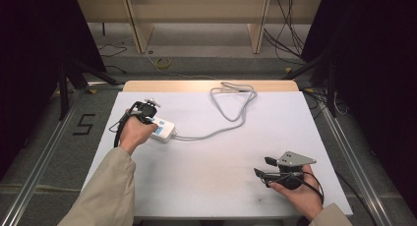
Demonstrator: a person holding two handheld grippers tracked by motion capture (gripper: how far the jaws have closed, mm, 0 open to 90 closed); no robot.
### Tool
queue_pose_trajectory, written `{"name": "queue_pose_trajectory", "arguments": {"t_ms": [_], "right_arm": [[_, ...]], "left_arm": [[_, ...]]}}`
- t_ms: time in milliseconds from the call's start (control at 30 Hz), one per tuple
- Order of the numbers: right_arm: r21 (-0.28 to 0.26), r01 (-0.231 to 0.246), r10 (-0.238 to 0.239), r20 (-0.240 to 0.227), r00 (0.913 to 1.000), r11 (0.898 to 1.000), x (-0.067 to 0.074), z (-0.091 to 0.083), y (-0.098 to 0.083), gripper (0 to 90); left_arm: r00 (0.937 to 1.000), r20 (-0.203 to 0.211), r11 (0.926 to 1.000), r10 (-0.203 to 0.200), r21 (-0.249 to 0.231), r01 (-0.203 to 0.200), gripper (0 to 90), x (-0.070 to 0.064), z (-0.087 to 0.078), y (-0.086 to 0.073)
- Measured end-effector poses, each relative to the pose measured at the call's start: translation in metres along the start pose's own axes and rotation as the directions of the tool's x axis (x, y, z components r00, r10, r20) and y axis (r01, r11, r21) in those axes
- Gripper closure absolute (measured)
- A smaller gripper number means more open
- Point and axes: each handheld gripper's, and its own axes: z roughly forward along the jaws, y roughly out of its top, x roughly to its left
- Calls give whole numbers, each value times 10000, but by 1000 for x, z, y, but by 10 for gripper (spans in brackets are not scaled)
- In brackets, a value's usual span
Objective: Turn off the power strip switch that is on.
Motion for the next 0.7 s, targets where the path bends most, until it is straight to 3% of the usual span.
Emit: {"name": "queue_pose_trajectory", "arguments": {"t_ms": [700], "right_arm": [[5, 4, -4, -13, 10000, 10000, 0, 0, 0, 399]], "left_arm": [[9999, -86, 9998, 70, 187, -68, 896, 6, 4, 9]]}}
